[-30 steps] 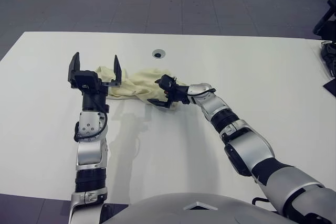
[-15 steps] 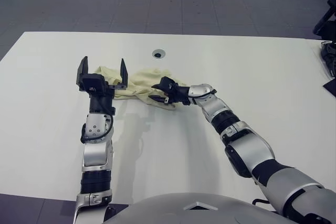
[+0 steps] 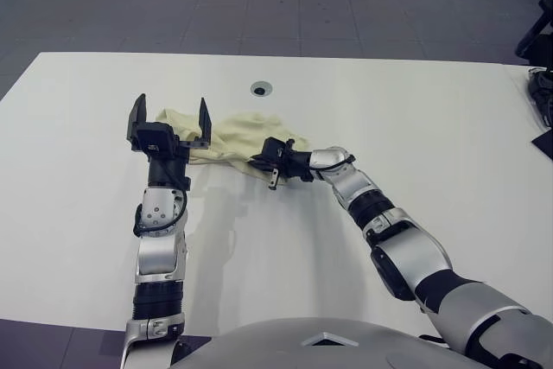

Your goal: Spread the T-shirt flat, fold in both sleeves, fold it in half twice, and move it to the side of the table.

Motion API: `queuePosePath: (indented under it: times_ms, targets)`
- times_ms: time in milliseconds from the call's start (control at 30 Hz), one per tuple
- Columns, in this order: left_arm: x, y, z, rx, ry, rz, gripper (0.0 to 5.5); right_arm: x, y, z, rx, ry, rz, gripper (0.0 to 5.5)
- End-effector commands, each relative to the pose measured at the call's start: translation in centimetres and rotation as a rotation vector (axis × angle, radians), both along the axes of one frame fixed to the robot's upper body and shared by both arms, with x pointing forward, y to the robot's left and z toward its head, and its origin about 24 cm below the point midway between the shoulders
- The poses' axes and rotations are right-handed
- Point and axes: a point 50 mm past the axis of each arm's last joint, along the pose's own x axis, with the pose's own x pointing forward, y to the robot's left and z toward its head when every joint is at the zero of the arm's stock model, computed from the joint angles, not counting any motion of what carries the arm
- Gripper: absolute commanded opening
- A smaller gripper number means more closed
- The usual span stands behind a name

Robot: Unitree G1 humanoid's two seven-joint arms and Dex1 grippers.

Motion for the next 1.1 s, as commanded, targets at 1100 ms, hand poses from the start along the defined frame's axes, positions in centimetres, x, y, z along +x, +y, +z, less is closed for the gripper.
queuePosePath:
  times_ms: [1100]
  targets:
    - [1.5, 4.7, 2.1, 0.908, 0.634, -1.105, 5.4, -10.4, -14.3, 5.1, -0.302, -0.278, 0.246, 0.02]
